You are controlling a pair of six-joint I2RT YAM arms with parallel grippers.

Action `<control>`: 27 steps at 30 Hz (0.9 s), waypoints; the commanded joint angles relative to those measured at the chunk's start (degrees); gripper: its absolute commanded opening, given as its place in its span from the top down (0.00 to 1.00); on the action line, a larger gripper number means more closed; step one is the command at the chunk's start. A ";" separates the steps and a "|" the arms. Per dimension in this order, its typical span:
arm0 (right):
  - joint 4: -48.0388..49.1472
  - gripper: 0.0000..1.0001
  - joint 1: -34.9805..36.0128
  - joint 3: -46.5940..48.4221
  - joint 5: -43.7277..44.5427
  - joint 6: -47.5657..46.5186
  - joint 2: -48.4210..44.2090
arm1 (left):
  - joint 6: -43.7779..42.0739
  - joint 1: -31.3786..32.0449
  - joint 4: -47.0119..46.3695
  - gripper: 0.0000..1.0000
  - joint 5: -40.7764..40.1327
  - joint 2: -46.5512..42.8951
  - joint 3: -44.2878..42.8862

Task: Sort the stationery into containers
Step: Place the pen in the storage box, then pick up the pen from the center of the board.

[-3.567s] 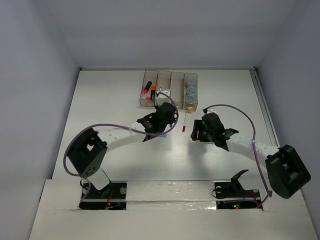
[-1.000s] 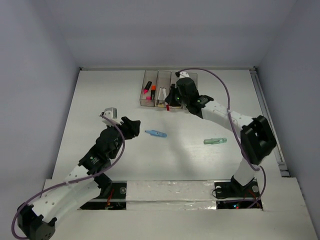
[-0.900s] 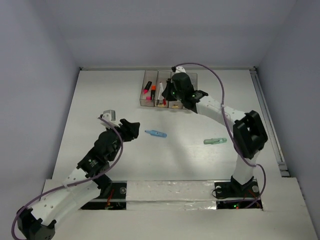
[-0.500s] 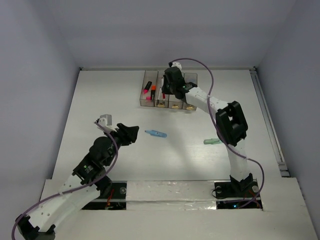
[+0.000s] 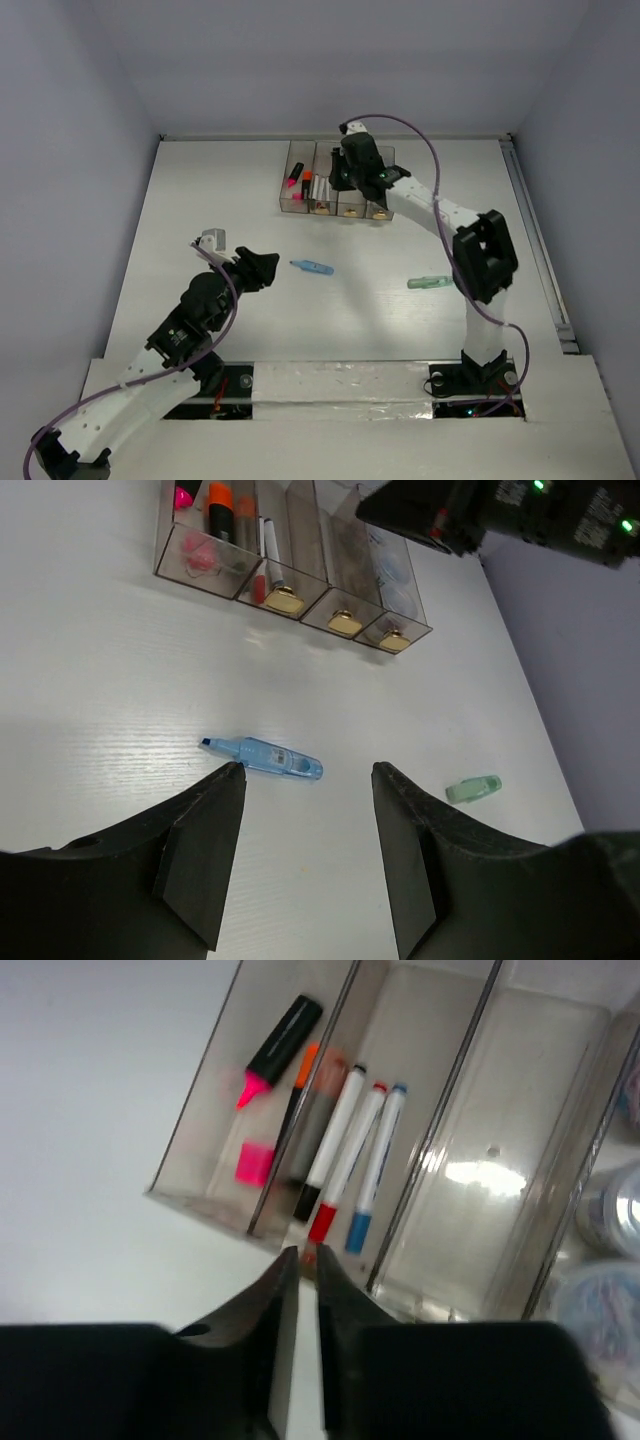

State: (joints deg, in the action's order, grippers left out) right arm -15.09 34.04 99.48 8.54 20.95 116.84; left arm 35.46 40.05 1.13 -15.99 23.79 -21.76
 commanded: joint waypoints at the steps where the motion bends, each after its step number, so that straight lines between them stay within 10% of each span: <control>1: 5.34 0.88 1.64 -15.32 -8.35 -6.00 -15.03 | -0.22 0.20 -1.21 0.50 0.61 0.82 -2.32; 10: 7.18 0.86 10.15 -46.29 -21.46 -8.64 -30.88 | -1.36 0.20 -2.36 0.50 3.24 5.91 -6.63; 15: 9.29 0.28 11.49 -49.65 -15.32 -9.26 -28.78 | -1.01 0.20 -1.74 0.48 4.56 5.66 -8.30; 27: 10.88 0.25 17.37 -41.66 -4.51 -15.67 -13.58 | -1.27 0.20 1.95 0.27 3.95 3.81 -9.71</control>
State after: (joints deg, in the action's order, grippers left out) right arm -5.04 48.97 55.05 -1.58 8.08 99.63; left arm 34.96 40.05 3.33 -12.05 28.23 -28.77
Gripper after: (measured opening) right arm 0.745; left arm 0.728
